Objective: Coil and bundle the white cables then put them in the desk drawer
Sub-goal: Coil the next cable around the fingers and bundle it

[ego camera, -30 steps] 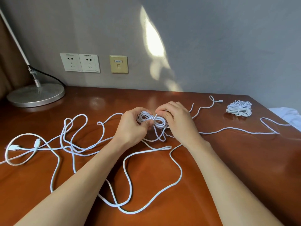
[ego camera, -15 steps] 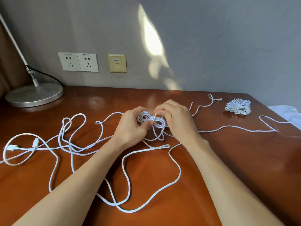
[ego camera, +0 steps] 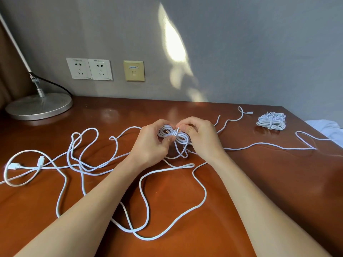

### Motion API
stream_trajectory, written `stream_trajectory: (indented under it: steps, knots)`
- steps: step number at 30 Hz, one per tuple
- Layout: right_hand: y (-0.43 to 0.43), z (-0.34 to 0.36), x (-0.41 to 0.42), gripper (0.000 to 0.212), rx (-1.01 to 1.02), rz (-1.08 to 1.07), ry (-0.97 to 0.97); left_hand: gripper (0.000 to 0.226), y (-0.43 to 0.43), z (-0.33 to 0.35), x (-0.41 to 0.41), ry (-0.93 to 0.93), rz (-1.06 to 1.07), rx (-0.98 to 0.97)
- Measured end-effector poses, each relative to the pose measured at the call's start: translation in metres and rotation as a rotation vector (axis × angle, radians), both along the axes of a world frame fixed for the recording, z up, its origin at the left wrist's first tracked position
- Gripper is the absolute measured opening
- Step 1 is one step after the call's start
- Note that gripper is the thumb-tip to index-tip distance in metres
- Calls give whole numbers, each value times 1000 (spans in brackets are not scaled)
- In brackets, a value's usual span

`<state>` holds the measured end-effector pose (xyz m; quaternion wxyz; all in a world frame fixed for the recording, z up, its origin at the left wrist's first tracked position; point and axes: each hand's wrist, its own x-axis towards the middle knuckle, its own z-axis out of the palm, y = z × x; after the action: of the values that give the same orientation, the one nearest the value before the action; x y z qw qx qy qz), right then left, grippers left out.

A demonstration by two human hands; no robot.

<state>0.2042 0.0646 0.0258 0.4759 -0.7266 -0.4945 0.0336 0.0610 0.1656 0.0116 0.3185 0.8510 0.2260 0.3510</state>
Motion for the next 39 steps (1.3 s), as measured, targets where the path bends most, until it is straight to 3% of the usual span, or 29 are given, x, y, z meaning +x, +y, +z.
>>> stream_trajectory:
  steps: [11,21,26,39]
  knots:
    - [-3,4,5,16,-2,87,141,30,-4,3,-2,-78,-8,43]
    - [-5,5,4,19,-79,189,184,24,1,1,2,-151,100,-51]
    - [-2,-2,6,26,-122,166,97,23,1,1,3,-152,142,-133]
    - [3,-7,2,28,9,3,-40,19,0,5,3,-173,110,-384]
